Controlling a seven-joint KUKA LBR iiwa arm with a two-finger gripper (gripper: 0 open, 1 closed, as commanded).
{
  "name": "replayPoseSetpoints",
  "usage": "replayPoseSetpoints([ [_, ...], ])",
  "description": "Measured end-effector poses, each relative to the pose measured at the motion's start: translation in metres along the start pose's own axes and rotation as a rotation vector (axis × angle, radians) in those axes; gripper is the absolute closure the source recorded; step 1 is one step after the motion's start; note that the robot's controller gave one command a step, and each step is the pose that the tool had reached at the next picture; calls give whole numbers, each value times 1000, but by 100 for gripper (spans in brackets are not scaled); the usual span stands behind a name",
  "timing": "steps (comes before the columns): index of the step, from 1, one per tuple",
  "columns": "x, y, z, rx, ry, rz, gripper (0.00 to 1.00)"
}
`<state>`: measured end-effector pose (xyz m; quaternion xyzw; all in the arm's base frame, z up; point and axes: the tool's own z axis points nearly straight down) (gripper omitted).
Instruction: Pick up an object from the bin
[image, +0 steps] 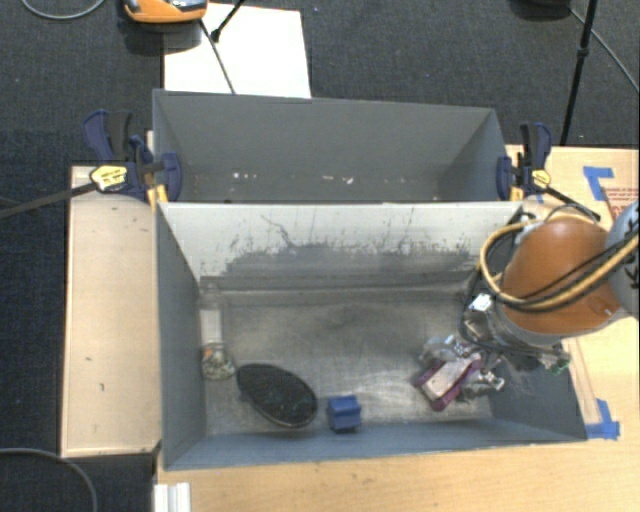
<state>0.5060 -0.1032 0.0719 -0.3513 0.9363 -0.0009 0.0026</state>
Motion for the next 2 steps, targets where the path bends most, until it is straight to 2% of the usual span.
replayPoseSetpoints([
  [1, -13, 5, -120, 2, -1, -219, 100],
  [2, -14, -4, -295, 6, -3, -231, 100],
])
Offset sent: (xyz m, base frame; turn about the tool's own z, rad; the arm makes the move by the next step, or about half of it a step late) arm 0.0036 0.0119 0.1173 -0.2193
